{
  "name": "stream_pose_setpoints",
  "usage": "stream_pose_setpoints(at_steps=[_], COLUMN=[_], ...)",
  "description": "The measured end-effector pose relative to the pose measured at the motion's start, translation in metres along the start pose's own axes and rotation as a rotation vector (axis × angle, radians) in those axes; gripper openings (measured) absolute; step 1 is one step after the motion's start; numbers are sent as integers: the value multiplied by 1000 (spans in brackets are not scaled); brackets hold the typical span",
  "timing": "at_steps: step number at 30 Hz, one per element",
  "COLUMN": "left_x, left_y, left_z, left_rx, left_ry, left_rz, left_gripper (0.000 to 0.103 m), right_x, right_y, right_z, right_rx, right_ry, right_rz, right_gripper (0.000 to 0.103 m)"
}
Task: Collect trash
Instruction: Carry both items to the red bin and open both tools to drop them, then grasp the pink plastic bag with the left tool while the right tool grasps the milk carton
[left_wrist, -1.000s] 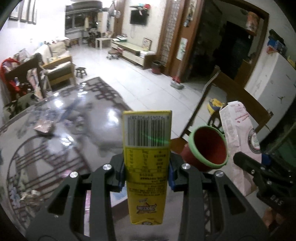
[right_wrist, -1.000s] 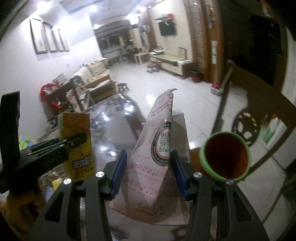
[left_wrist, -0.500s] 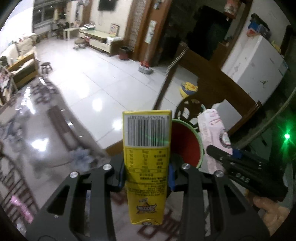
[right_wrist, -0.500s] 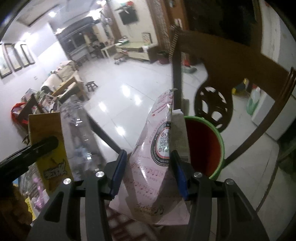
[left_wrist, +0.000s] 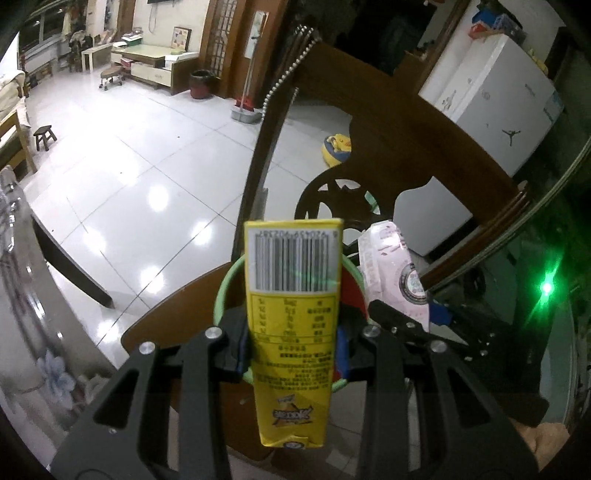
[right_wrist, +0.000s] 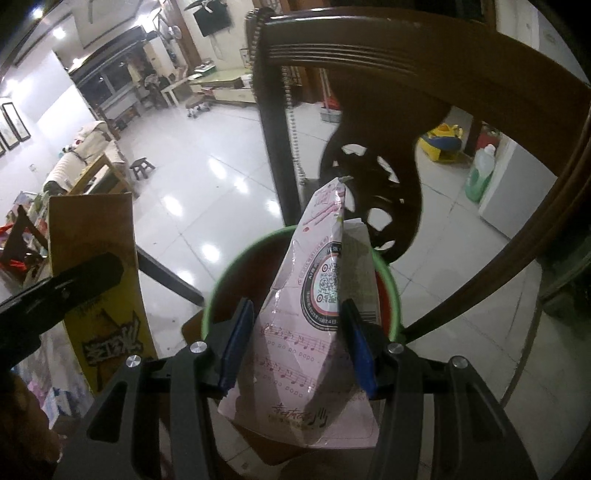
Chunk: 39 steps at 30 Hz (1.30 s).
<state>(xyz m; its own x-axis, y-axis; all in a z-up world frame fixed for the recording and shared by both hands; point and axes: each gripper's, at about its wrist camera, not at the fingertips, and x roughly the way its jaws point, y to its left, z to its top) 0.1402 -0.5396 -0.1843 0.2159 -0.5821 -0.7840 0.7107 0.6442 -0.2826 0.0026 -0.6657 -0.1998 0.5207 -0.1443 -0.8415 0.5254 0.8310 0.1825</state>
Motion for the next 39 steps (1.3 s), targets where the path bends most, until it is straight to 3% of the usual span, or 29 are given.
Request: stream_pose_setpoints(at_steps=[1,3,5,12,18,22,25,28,32,36,39], left_x=[3,5,6,-34,-105,-164,-207,-243,-276,-301,-312], left_y=[-1,-2,-4,-2,28,63,98,138,199,240,259], left_z=[2,4,8,5,-26,-58,-90,-128,-175,-209,-221], left_rx=[1,0,3,-6,-46,-87,-160,-263,-472,-616,-691], left_ry=[-5,-19,-23,-86,-127,-175,-202,-217,-191,-188,-197], left_rz=[2,9,5,-1,45,138,219,323,424,490,519], left_gripper=[54,74,74,74,74,82,85,89,89,89,89], right_x=[2,6,6,-15,-44,-63,-70,-73,-71,-57,-39], right_y=[-4,-6,-8,-10,36,105,172,241,323,378,413], right_z=[-1,1,1,-3,-10,-25,-43,-70,-113,-151,-175], right_rx=[2,5,15,21,-58,-247,-471,-725,-1048,-1340,-1504], right_ry=[0,0,-9,-49,-73,-62,-29,24,123,172,294], right_rz=[-11,-27,-52,-82,-23,61,142,250,409,432,447], right_gripper=[50,54,64,64,65,66,69,73,73,73,73])
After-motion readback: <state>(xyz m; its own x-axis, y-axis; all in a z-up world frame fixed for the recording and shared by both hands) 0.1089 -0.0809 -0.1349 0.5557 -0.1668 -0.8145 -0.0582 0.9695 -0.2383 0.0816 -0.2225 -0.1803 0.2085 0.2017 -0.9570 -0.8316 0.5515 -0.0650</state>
